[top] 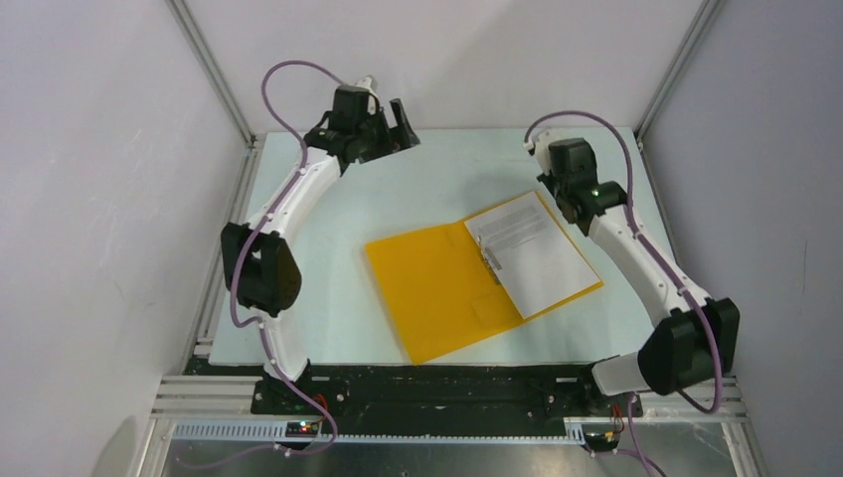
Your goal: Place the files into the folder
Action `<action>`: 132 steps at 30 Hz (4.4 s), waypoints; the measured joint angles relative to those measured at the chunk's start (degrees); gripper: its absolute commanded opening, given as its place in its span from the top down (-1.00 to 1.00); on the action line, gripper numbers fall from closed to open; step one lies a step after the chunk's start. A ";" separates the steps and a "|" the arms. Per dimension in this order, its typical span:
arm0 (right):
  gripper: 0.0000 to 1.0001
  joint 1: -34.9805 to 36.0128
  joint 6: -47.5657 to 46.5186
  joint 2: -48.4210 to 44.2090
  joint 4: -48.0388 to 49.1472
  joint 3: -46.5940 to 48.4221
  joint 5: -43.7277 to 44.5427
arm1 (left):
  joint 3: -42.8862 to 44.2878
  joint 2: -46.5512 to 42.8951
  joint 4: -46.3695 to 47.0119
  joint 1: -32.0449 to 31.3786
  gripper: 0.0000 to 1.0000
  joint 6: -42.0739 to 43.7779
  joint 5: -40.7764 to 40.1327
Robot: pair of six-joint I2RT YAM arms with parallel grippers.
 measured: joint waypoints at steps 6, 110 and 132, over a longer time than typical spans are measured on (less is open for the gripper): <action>1.00 1.55 -4.50 -5.27 -1.01 -13.00 5.40 | -2.32 -3.78 -0.20 4.39 -0.94 -0.70 0.66; -0.90 -33.16 -5.64 45.29 -29.70 26.60 -54.62 | -51.25 -15.47 -0.55 8.28 -0.60 6.08 21.09; -0.86 -23.67 -2.69 31.95 -29.68 7.19 -54.18 | -40.06 -5.07 3.98 8.39 0.01 5.40 22.80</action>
